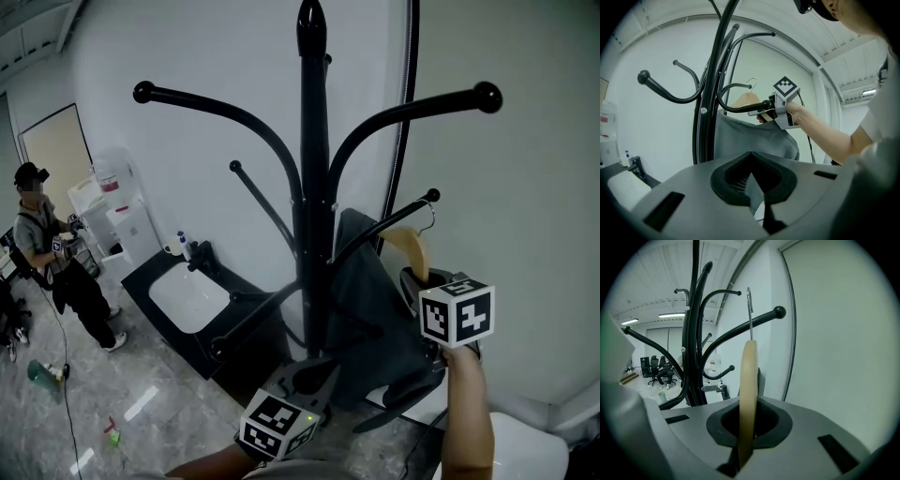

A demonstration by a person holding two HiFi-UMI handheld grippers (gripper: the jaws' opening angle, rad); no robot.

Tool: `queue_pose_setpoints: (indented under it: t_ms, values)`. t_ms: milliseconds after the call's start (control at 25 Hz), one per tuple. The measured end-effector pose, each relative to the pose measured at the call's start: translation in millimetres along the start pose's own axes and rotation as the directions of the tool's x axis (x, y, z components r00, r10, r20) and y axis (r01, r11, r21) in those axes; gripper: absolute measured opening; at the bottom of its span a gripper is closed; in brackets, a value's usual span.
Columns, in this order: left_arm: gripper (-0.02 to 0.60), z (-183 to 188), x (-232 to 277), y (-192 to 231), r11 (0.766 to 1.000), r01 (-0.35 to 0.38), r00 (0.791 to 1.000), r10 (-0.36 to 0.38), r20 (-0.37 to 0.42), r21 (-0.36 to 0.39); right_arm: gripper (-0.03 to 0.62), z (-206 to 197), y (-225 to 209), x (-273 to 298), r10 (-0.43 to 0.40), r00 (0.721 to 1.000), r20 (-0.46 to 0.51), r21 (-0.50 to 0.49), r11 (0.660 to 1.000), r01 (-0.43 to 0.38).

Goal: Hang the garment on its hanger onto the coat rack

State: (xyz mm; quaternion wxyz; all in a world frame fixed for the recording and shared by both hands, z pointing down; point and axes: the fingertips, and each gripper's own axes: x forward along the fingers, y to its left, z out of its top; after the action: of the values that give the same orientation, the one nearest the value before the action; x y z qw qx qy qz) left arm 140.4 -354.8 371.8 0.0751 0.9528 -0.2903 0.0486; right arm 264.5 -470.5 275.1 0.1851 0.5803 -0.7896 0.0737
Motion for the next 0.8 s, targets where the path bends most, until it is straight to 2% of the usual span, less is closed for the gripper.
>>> queue_pose_setpoints:
  t_ms: [320, 640, 800]
  values:
    - [0.005, -5, -4, 18, 1.000, -0.016, 1.000, 0.016, -0.013, -0.024, 0.015, -20, 27, 33, 0.051, 0.998, -0.033, -0.029, 0.998, -0.051]
    - [0.005, -13, -13, 24, 0.999, -0.028, 0.999, 0.027, -0.029, -0.045, 0.015, -39, 74, 44, 0.214, 0.977, -0.006, -0.039, 0.976, -0.214]
    - [0.005, -19, -7, 30, 0.998, -0.032, 0.999, 0.030, -0.037, -0.050, 0.015, -49, 80, 56, 0.272, 0.962, -0.001, -0.019, 0.962, -0.272]
